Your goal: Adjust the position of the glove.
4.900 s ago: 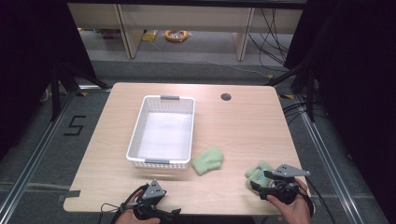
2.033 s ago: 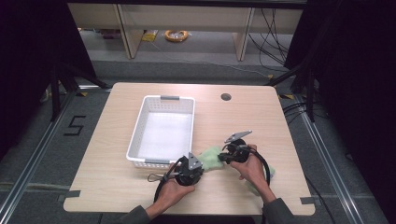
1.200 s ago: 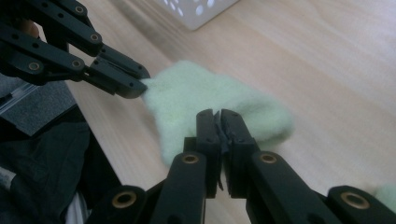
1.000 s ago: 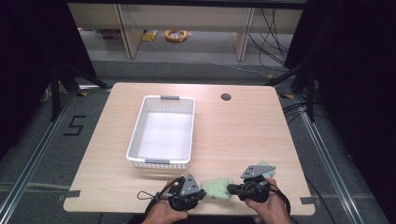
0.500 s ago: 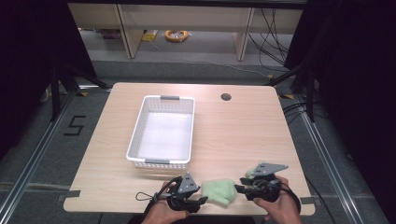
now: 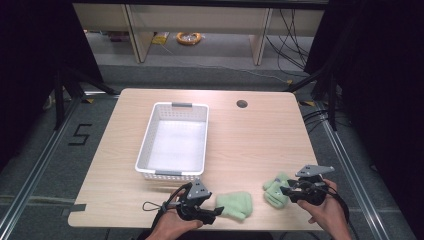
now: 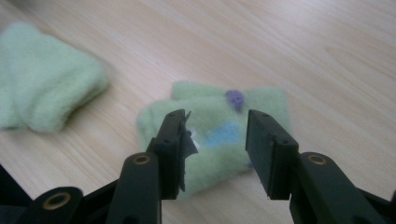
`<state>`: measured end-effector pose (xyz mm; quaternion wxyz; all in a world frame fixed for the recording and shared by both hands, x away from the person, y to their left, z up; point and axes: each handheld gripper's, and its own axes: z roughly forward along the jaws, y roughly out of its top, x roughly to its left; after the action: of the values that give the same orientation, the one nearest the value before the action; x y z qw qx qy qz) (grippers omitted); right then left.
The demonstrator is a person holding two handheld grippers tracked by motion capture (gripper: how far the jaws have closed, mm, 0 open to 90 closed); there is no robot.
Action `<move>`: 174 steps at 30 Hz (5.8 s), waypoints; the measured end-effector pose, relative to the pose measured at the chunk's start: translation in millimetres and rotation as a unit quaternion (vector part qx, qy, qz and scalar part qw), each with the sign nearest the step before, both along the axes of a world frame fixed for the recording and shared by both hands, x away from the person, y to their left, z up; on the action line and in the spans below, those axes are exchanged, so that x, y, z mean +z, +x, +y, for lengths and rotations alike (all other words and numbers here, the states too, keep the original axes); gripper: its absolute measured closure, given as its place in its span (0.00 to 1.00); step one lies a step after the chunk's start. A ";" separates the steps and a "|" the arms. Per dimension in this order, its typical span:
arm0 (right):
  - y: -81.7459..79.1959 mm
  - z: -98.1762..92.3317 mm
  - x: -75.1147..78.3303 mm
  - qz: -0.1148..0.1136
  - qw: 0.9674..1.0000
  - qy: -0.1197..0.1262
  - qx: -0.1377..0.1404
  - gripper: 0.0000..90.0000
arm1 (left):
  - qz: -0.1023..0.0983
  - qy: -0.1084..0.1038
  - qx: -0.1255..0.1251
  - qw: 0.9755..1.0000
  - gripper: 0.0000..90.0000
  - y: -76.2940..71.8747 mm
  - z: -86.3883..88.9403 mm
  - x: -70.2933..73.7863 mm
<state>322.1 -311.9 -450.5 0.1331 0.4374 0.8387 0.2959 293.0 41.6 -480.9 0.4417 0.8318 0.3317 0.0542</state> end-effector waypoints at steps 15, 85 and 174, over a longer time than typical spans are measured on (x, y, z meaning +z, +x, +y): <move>18.7 11.0 -15.4 0.026 0.999 -0.034 0.022 0.65 | 0.013 0.005 0.003 1.000 0.41 2.1 13.5 -1.1; -21.5 3.1 -21.5 0.015 0.996 -0.033 0.079 1.00 | 0.031 0.005 -0.003 0.999 0.41 -0.5 19.6 -7.1; 5.6 104.5 19.1 -0.012 0.964 -0.013 0.267 0.94 | 0.047 -0.009 0.019 0.999 0.34 3.0 33.8 -2.4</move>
<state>327.8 -207.5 -431.4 0.0652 0.1926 0.9270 0.3151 296.0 75.3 -483.3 0.4323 0.8230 0.3679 0.0203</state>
